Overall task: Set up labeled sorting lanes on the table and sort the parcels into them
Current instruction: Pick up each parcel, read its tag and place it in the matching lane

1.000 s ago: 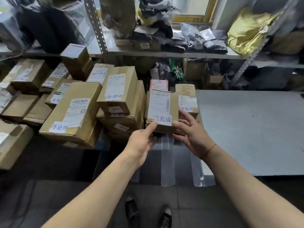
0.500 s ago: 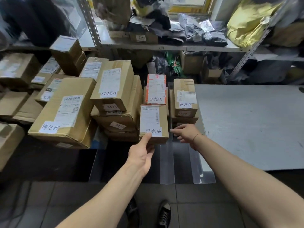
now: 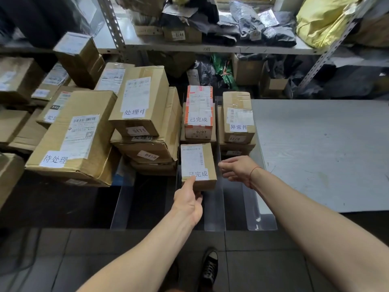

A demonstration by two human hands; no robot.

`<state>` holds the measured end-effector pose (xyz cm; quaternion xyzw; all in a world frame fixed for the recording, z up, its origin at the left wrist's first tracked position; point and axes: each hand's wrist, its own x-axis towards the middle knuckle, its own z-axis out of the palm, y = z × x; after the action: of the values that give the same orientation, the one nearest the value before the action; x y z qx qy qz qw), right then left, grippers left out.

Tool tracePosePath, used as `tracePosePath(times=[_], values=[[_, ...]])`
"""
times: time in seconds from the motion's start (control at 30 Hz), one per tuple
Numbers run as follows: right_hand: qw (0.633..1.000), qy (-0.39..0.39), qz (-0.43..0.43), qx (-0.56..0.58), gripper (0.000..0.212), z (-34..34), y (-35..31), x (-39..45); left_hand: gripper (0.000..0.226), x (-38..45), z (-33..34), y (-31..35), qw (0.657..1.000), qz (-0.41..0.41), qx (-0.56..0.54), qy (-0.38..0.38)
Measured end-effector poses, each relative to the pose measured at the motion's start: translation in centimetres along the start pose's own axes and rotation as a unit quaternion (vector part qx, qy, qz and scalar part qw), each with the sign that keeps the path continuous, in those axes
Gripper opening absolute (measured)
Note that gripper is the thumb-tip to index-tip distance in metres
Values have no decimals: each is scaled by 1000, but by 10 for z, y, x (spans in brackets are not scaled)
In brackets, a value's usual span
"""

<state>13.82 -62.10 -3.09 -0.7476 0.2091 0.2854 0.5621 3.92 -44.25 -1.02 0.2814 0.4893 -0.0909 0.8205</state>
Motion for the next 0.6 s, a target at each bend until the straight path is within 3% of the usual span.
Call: tracePosePath(times=[0.17,0.6], values=[[1000,5,-21,-18,16,2,0,-3,37,23,6,-8,999,0,4,39],[1000,0,-22,-10,22,2,4,3,31,54,19,-14,999,13,-12,42]])
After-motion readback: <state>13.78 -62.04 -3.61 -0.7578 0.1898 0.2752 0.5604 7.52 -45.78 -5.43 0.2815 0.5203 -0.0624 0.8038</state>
